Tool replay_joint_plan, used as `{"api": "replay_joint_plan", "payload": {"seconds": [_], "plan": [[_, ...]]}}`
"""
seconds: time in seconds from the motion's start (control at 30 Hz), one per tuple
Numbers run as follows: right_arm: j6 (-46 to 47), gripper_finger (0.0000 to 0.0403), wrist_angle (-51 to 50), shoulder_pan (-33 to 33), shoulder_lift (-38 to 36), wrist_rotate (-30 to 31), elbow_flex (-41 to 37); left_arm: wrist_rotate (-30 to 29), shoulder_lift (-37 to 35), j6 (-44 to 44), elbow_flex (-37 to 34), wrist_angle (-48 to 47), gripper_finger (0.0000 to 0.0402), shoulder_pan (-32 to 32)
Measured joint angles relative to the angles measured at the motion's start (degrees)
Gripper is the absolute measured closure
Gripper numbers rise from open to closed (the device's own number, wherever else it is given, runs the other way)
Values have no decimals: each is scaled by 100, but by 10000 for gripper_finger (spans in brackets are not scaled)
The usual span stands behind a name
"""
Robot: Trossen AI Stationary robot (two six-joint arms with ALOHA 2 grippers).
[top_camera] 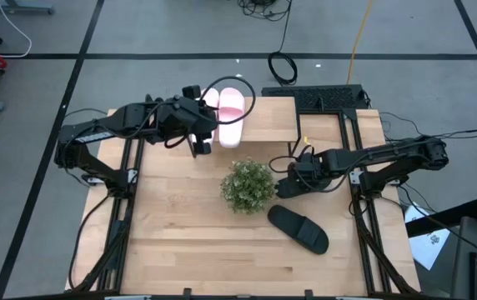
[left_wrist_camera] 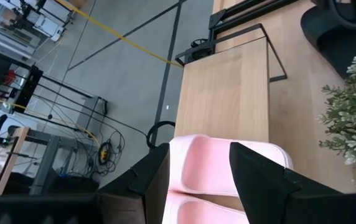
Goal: Pick and place slides into the shelf
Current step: Put the top black slipper on the shelf
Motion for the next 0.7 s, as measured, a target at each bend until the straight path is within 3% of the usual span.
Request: {"api": "replay_joint_plan", "payload": {"seconds": [0.7], "plan": [[-451,296,-410,-137,0,-404,-9,58,0,-122,0,46,227,214]]}}
